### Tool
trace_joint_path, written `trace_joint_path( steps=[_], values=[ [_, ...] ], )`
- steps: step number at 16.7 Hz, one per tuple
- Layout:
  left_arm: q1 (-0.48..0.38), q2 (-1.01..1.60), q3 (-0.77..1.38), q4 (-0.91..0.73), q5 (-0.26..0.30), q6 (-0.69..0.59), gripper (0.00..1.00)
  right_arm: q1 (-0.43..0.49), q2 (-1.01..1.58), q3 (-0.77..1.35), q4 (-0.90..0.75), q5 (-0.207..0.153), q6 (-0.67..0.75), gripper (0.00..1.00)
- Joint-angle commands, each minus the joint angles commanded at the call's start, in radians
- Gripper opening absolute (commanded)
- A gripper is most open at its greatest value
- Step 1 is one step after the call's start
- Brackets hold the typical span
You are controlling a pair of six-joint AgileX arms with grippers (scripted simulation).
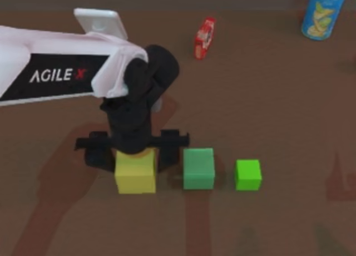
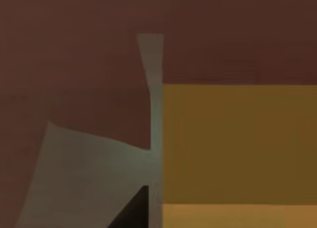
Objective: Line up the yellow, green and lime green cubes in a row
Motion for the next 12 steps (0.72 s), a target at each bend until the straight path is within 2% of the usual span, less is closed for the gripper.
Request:
trace_joint_path(
  steps=[12],
  values=[
    [0.001, -0.012, 0.032, -0.042, 0.000, -0.001, 1.00, 0.000, 0.000, 0.000, 0.000, 0.000, 0.000, 1.00]
  ],
)
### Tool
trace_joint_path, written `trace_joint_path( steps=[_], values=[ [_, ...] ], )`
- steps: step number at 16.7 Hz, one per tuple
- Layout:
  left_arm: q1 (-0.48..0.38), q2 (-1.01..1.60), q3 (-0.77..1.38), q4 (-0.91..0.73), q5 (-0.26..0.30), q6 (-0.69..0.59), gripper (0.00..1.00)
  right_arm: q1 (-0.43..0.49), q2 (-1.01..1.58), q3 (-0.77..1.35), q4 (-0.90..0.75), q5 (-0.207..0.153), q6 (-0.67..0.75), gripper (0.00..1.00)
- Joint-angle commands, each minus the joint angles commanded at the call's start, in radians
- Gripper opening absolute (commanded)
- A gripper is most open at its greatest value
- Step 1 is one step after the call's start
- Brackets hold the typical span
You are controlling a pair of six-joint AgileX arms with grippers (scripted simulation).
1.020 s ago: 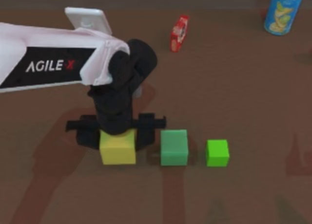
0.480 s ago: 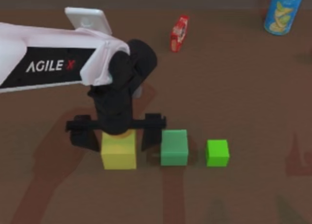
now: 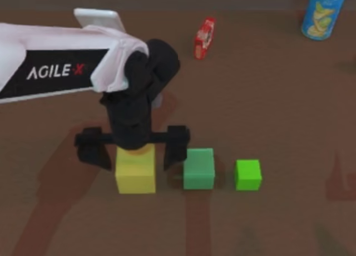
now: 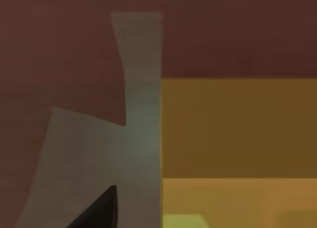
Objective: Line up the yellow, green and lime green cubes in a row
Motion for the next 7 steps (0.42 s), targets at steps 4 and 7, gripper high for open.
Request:
trace_joint_path(
  steps=[4, 7],
  values=[
    [0.009, -0.047, 0.094, -0.153, 0.000, -0.002, 1.00, 0.000, 0.000, 0.000, 0.000, 0.000, 0.000, 1.00],
    [0.016, -0.074, 0.137, -0.213, 0.000, -0.003, 1.00, 0.000, 0.000, 0.000, 0.000, 0.000, 0.000, 1.00]
  ],
)
